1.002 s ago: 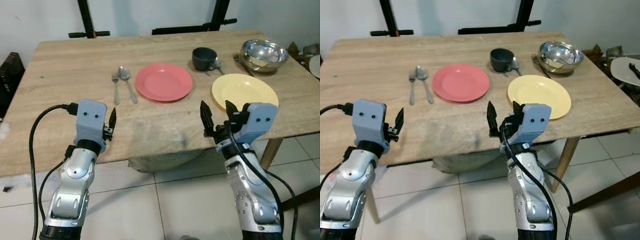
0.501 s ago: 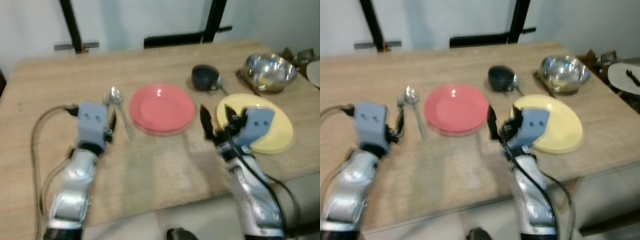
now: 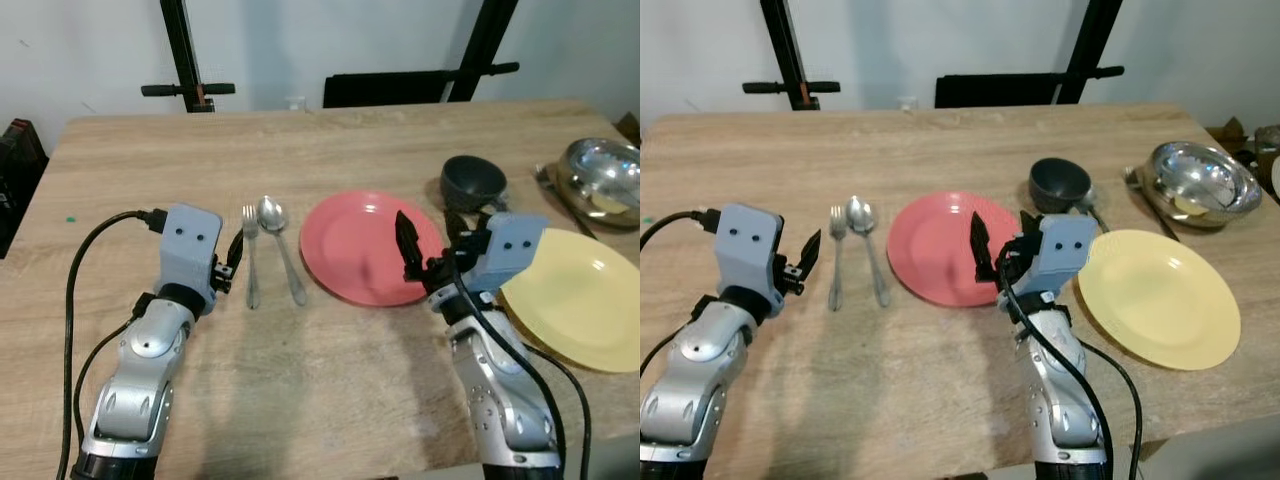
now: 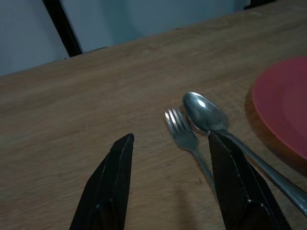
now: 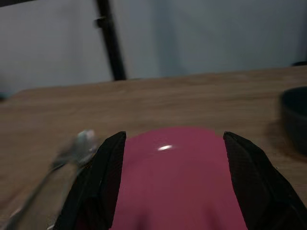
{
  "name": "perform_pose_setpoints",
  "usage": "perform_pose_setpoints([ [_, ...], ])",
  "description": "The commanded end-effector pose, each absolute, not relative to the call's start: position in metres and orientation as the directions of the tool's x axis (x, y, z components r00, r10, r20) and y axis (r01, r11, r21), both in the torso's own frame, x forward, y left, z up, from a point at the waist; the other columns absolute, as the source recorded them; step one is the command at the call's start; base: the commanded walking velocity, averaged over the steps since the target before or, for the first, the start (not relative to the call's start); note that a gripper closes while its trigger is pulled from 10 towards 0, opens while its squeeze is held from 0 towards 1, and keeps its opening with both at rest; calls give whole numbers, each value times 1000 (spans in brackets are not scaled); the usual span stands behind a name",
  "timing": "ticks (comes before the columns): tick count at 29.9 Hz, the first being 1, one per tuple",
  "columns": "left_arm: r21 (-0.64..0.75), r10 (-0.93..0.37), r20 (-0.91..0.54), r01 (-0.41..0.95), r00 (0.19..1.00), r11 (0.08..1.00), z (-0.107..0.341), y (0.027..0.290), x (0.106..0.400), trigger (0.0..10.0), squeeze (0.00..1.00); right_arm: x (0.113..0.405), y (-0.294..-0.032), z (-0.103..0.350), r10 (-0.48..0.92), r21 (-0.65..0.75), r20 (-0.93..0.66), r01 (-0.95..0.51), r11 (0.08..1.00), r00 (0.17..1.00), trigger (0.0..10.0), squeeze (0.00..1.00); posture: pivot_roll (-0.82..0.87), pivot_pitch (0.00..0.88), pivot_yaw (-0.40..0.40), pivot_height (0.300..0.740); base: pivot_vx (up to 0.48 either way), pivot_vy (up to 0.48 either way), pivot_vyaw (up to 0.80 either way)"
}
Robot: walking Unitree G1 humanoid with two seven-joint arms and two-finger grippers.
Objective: Setting the table
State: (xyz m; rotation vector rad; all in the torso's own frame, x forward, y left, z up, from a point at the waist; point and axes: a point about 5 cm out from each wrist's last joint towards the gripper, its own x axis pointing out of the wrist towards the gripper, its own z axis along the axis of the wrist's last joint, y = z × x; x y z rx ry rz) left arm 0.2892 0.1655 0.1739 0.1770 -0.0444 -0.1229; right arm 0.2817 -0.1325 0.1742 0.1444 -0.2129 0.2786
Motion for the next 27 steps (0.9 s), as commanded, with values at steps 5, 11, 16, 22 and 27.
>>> perform_pose_setpoints([
  [5, 165, -177, -42, 182, 983, 969, 179, 193, 292, 10000, 0, 282, -104, 178, 415, 104, 184, -437, 893, 891, 10000, 0, -90, 21, 52, 740, 0, 0, 0],
  [11, 146, -134, -71, 144, 988, 979, 182, 212, 307, 10000, 0, 292, -83, 176, 450, 86, 156, -466, 881, 879, 10000, 0, -85, 14, 49, 740, 0, 0, 0],
  [16, 212, -17, -30, 23, 999, 977, 200, 236, 312, 10000, 0, 304, -52, 173, 563, 86, 90, -570, 817, 821, 10000, 0, -67, 32, 42, 740, 0, 0, 0],
  [22, 321, -233, -76, 245, 969, 915, 217, 247, 290, 10000, 0, 328, -29, 160, 565, 45, -49, -563, 825, 824, 10000, 0, 11, 55, 10, 740, 0, 0, 0],
  [27, 351, -350, -51, 345, 935, 870, 245, 249, 276, 10000, 0, 336, -14, 153, 583, 30, -115, -584, 811, 804, 10000, 0, 55, 65, 5, 740, 0, 0, 0],
])
